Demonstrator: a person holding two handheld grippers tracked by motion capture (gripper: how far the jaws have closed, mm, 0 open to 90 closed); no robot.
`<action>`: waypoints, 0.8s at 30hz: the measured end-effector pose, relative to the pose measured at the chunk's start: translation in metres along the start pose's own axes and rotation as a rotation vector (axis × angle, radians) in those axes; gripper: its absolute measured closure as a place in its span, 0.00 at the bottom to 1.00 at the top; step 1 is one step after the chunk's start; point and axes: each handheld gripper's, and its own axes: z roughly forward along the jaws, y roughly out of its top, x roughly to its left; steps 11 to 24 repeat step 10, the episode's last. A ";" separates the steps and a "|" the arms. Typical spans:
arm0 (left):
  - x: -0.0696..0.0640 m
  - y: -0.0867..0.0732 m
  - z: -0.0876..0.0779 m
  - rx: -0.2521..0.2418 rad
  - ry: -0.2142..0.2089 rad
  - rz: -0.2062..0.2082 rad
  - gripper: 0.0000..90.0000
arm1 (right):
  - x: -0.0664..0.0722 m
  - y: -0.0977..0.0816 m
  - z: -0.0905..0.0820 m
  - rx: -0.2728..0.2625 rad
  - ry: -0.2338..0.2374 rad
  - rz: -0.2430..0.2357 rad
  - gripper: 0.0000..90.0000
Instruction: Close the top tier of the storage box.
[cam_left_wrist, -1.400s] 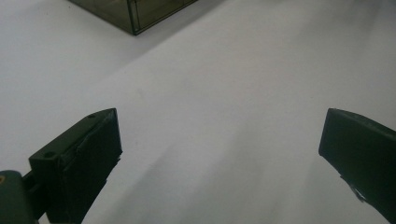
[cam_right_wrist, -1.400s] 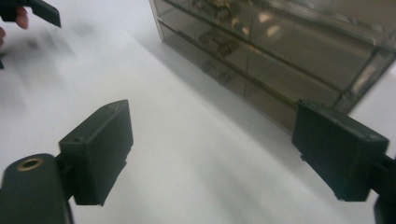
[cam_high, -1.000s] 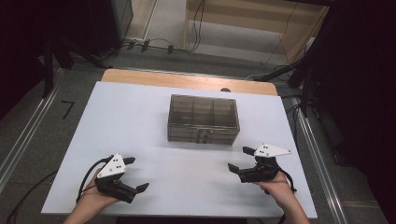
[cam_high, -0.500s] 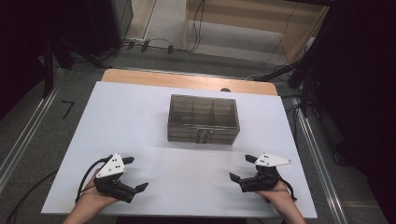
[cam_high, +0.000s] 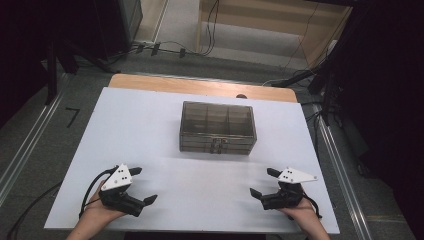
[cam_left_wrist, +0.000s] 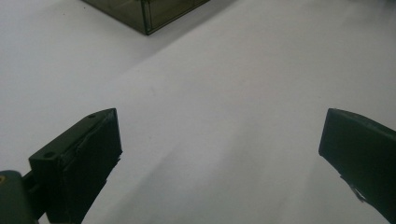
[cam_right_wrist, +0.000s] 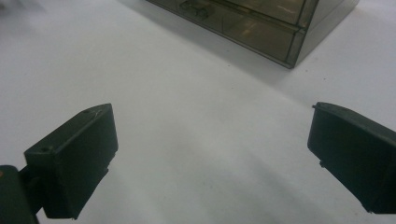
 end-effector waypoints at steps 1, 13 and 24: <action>0.000 0.000 0.000 0.000 0.002 0.001 0.00 | 0.000 0.000 -0.001 -0.002 -0.002 0.002 0.00; 0.001 0.000 -0.001 0.000 0.009 0.000 0.00 | 0.001 0.001 -0.003 -0.009 0.001 -0.005 0.00; 0.001 0.000 -0.001 0.000 0.009 0.000 0.00 | 0.001 0.001 -0.003 -0.009 0.001 -0.005 0.00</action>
